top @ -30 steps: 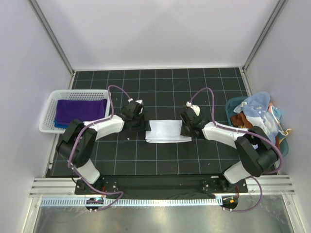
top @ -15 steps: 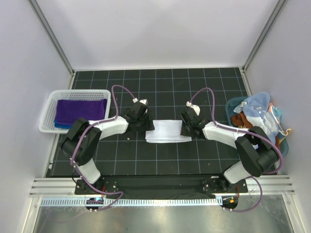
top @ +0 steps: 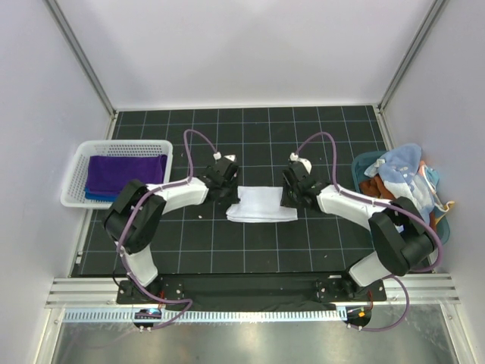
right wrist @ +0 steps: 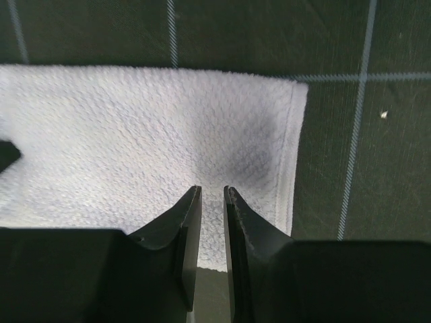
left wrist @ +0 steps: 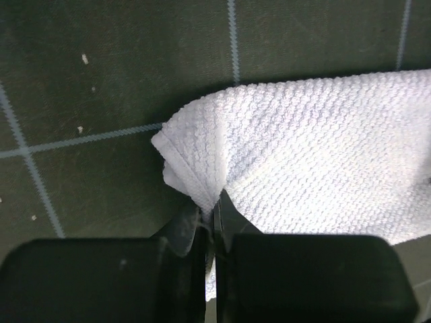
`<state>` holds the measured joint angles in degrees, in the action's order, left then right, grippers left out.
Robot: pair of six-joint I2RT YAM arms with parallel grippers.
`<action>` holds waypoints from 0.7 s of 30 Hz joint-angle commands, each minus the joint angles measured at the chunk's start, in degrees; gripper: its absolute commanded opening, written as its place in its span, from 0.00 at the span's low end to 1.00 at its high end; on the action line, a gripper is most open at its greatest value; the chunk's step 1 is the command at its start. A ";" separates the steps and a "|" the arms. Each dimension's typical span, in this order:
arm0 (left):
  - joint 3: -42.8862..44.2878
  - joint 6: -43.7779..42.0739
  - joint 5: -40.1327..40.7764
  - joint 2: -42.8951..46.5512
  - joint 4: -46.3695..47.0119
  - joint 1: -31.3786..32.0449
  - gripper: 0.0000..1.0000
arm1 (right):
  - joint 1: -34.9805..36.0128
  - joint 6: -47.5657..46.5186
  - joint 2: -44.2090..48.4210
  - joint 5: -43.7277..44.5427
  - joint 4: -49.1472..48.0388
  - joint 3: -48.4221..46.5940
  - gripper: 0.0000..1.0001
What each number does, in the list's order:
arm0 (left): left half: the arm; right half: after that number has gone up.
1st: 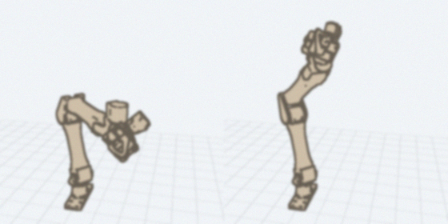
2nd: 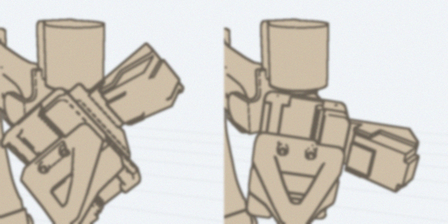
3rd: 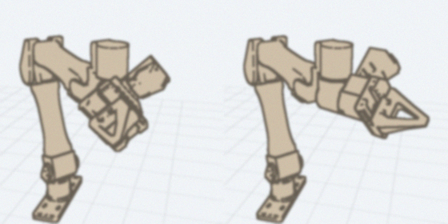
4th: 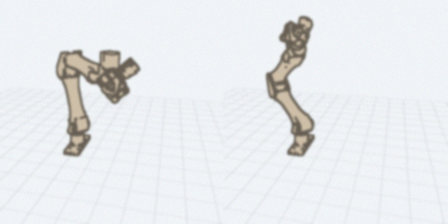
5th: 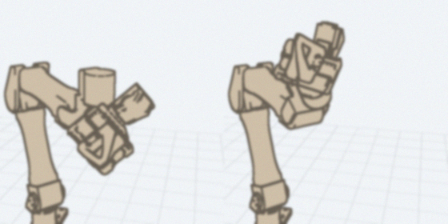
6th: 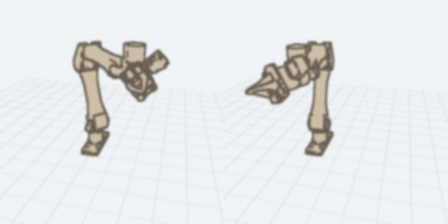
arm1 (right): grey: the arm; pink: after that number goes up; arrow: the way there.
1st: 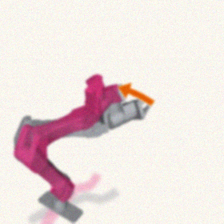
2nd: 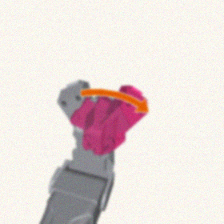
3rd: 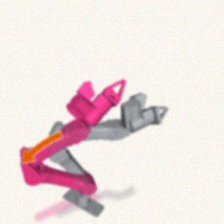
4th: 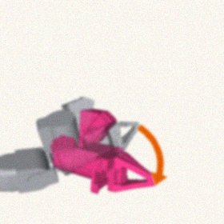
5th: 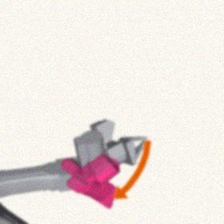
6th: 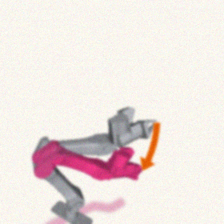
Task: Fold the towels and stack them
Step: Neatly place the folded towel into the bin
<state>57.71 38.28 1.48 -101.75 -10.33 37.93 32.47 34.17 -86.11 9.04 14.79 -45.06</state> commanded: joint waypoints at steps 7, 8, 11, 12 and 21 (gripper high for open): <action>16.45 -11.38 20.04 0.77 -27.10 -0.05 0.00 | -4.16 -6.39 4.28 0.89 6.48 -17.42 0.27; 17.68 -12.26 21.71 0.86 -28.77 -0.31 0.00 | -5.73 -6.92 4.80 1.76 7.27 -18.39 0.27; 21.73 -14.81 27.43 2.08 -33.96 -2.24 0.00 | -7.85 -9.47 6.38 1.51 7.89 -19.02 0.28; 22.09 -15.60 28.83 2.61 -34.58 -2.77 0.00 | -8.12 -9.82 7.08 1.51 7.89 -18.23 0.28; 18.58 -24.82 34.12 11.40 -32.22 -16.99 0.00 | -8.39 -10.88 5.60 0.19 5.60 -14.27 0.27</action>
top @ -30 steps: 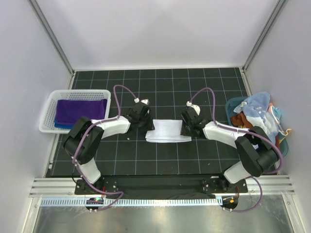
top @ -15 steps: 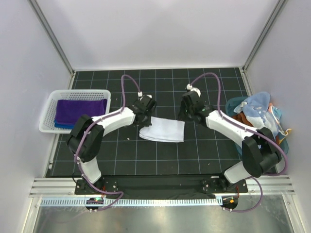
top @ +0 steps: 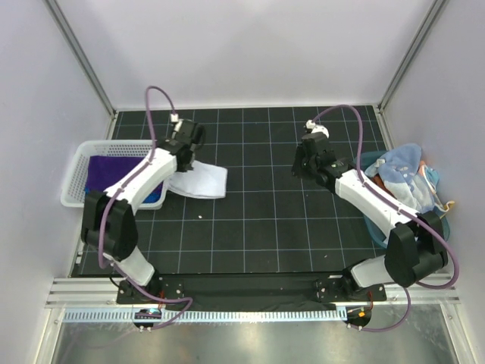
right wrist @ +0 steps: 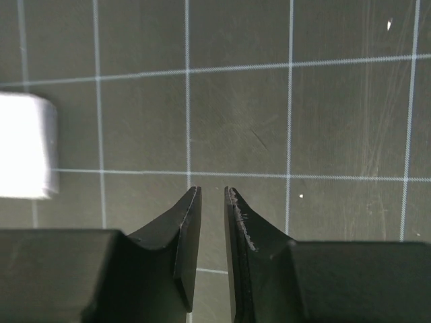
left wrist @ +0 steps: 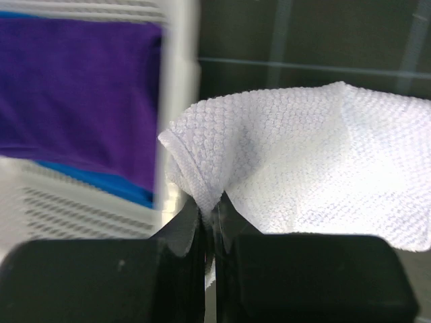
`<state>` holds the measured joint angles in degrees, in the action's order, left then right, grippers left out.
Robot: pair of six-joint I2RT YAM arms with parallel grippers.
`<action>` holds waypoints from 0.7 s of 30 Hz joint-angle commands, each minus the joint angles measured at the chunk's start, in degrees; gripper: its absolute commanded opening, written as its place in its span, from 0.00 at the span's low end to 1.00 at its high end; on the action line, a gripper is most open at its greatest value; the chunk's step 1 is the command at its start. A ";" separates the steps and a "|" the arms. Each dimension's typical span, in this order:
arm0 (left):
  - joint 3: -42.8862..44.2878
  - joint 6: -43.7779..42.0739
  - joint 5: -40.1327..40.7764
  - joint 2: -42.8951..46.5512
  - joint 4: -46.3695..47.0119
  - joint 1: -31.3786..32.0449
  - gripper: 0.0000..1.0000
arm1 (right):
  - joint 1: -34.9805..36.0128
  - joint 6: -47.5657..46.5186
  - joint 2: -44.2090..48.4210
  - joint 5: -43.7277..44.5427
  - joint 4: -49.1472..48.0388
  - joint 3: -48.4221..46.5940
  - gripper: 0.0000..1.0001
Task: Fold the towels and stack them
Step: Neatly place the folded towel into the bin
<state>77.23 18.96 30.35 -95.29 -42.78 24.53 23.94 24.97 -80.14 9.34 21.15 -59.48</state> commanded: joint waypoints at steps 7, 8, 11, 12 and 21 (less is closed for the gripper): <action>-9.29 -19.39 7.88 11.96 12.10 -12.12 0.00 | 0.05 -1.94 -1.69 -0.99 -1.99 0.95 0.27; -9.38 -20.44 7.80 12.31 12.55 -13.27 0.00 | -0.04 -1.94 -1.77 -0.73 -2.16 1.04 0.27; -8.86 -21.51 5.87 12.76 14.22 -17.22 0.00 | -0.39 -2.03 -1.78 -0.99 -2.34 1.30 0.27; -8.33 -21.94 5.34 12.58 14.48 -17.85 0.00 | -0.48 -2.03 -1.69 -1.08 -2.42 1.39 0.27; -7.97 -25.55 9.99 7.40 23.44 -20.84 0.00 | -0.65 -2.03 -1.60 -2.31 -2.95 1.65 0.27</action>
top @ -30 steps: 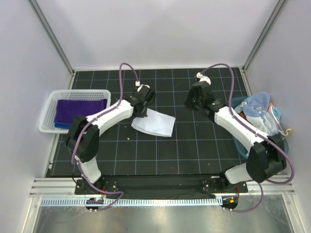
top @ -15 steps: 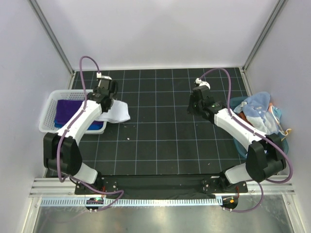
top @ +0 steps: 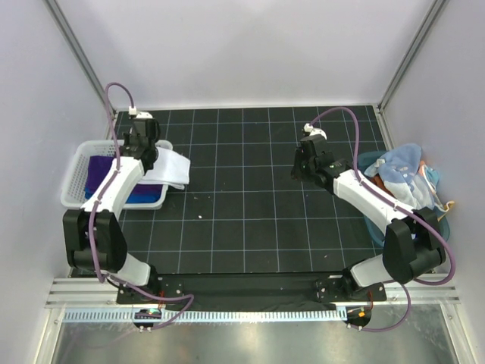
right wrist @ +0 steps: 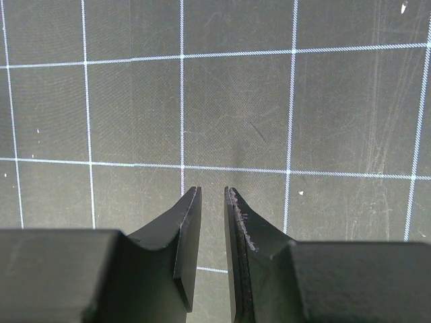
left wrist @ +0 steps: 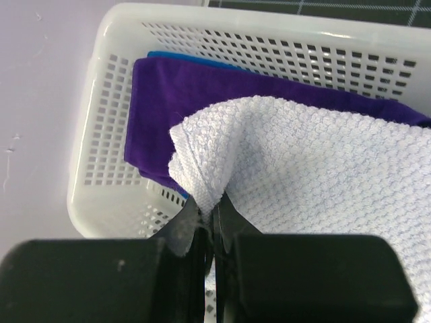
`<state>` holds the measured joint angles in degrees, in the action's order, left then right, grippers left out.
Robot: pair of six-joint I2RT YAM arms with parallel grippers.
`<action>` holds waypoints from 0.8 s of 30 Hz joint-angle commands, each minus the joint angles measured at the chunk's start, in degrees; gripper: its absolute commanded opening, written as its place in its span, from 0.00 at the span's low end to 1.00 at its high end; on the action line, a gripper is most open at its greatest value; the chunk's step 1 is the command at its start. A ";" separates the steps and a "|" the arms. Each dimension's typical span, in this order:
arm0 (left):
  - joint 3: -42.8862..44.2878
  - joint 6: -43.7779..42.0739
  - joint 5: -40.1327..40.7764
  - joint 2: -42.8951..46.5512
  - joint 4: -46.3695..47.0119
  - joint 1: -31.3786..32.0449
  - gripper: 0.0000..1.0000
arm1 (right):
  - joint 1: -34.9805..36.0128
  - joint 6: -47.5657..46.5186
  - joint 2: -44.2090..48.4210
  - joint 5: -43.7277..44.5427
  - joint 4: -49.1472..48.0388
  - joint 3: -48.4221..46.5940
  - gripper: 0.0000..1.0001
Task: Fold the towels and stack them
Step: Neatly place the folded towel into the bin
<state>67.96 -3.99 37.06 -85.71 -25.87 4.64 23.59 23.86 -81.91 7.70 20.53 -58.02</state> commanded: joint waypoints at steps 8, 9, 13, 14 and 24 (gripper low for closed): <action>0.59 -4.36 5.04 -6.13 14.18 -3.41 0.00 | -0.48 -0.92 -0.09 -1.02 -2.52 0.28 0.27; 1.72 -4.36 4.52 -7.18 14.44 -3.85 0.00 | -0.48 -0.83 -0.09 -1.20 -2.78 0.36 0.27; 3.58 -4.62 2.94 -9.73 15.93 -6.75 0.00 | -0.57 -0.83 0.00 -1.64 -2.78 0.45 0.27; 3.67 -4.54 2.76 -10.17 16.46 -8.06 0.00 | -0.57 -0.74 0.08 -1.90 -2.95 0.45 0.27; 8.41 -1.47 -0.67 -18.43 15.94 -15.98 0.00 | -0.65 -0.65 0.35 -2.34 -3.22 0.63 0.27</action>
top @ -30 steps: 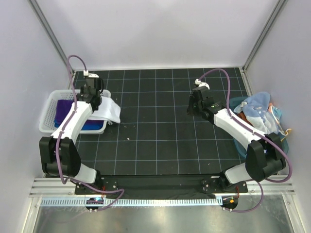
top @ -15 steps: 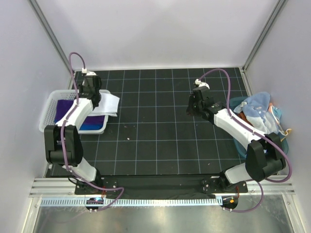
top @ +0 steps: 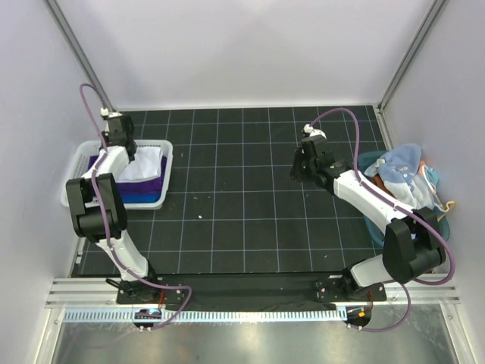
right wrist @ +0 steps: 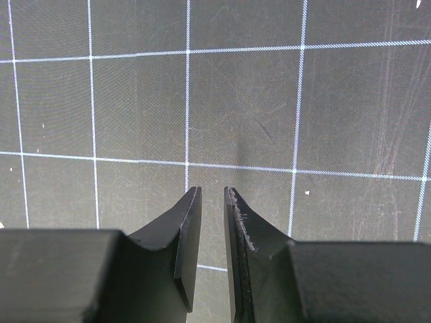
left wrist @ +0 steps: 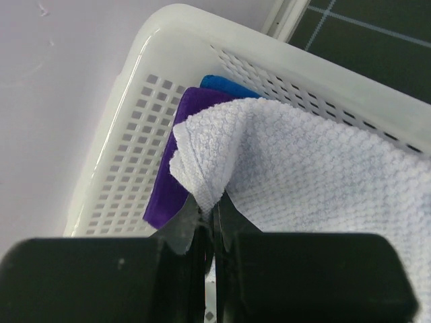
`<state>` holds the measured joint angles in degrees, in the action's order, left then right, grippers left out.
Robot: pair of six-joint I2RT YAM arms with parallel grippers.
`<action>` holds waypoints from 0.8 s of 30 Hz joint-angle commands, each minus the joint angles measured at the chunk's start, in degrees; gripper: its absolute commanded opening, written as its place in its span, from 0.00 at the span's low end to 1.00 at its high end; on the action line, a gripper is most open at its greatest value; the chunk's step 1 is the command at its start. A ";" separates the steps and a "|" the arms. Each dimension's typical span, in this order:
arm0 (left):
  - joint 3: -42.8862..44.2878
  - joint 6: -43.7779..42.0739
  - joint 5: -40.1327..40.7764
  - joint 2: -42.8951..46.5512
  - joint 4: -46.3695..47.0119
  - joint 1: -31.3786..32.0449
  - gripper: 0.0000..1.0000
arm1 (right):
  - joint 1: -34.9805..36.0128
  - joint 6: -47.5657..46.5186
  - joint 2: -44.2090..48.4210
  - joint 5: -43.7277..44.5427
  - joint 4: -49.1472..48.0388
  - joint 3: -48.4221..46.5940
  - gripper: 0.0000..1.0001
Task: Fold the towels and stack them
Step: Neatly place the folded towel into the bin
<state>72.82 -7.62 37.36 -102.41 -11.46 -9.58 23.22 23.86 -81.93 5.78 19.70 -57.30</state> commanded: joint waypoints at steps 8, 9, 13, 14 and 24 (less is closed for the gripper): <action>7.34 6.82 0.86 -3.50 -2.07 -1.93 0.57 | -0.28 -0.48 0.28 -0.60 -2.48 -0.09 0.27; 7.51 7.35 1.22 -3.32 -2.42 -1.84 0.61 | -0.20 -0.56 0.37 -0.68 -2.39 -0.09 0.27; 7.69 11.82 2.80 -1.92 -3.91 -1.93 0.70 | -0.28 -0.57 0.72 -0.60 -2.48 0.08 0.27; 7.87 13.31 3.24 -1.57 -4.96 -1.93 0.71 | -0.20 -0.57 0.81 -0.60 -2.39 0.08 0.27; -0.30 30.45 0.43 12.22 -8.66 7.28 0.79 | -0.28 -0.65 1.51 1.77 -2.30 0.43 0.30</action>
<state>74.41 14.98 36.88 -96.40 -19.51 -7.03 23.14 23.86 -81.91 5.78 19.27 -56.71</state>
